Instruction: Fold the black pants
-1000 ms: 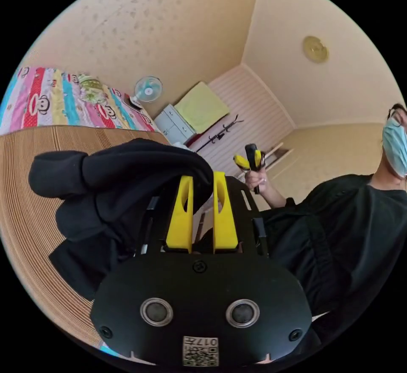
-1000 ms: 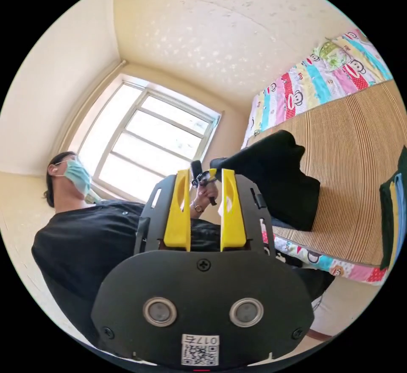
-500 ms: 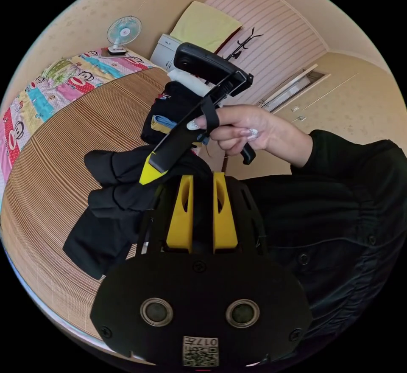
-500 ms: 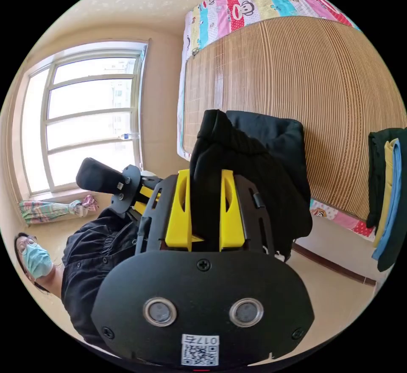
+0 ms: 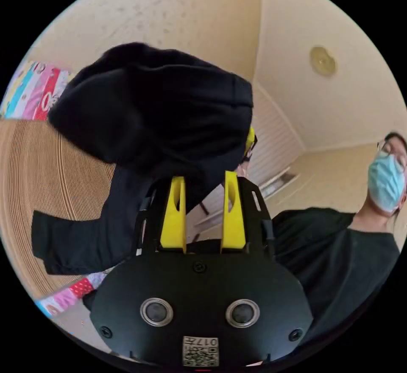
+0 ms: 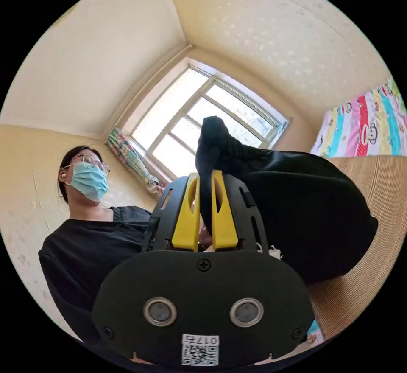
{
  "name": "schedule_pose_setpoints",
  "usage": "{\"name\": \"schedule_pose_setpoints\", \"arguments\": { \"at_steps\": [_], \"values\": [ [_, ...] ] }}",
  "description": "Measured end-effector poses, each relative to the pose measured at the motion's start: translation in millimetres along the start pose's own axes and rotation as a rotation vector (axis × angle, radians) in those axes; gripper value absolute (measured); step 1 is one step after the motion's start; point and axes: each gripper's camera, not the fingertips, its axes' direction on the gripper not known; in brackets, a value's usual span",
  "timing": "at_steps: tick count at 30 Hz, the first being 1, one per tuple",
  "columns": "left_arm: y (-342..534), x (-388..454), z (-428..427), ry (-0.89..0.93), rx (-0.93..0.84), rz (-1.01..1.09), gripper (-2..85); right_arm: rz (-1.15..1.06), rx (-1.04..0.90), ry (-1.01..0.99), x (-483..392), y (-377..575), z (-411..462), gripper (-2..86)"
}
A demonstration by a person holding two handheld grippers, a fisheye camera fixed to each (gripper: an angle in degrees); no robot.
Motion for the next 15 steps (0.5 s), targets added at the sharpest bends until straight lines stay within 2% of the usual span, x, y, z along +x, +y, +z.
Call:
{"name": "schedule_pose_setpoints", "arguments": {
  "at_steps": [3,5,8,11,15],
  "values": [
    [26,-61,-39,-0.04,0.204,-0.256,15.0,-0.106,0.024,-0.104,-9,-15,-16,2.1],
    [39,-81,-51,-0.093,0.257,-0.302,13.1,-0.198,0.06,-0.19,-10,-22,-22,1.9],
    [50,-89,-54,-0.169,0.253,-0.251,5.3,-0.326,0.026,-0.24,-13,-40,-19,1.5],
    [55,-75,-60,-0.164,0.303,-0.13,4.6,-0.448,-0.024,-0.211,-20,-60,-14,1.2],
    [47,-28,-94,-0.205,0.442,0.088,4.1,-0.543,0.002,-0.157,-19,-88,-26,1.0]
  ]
}}
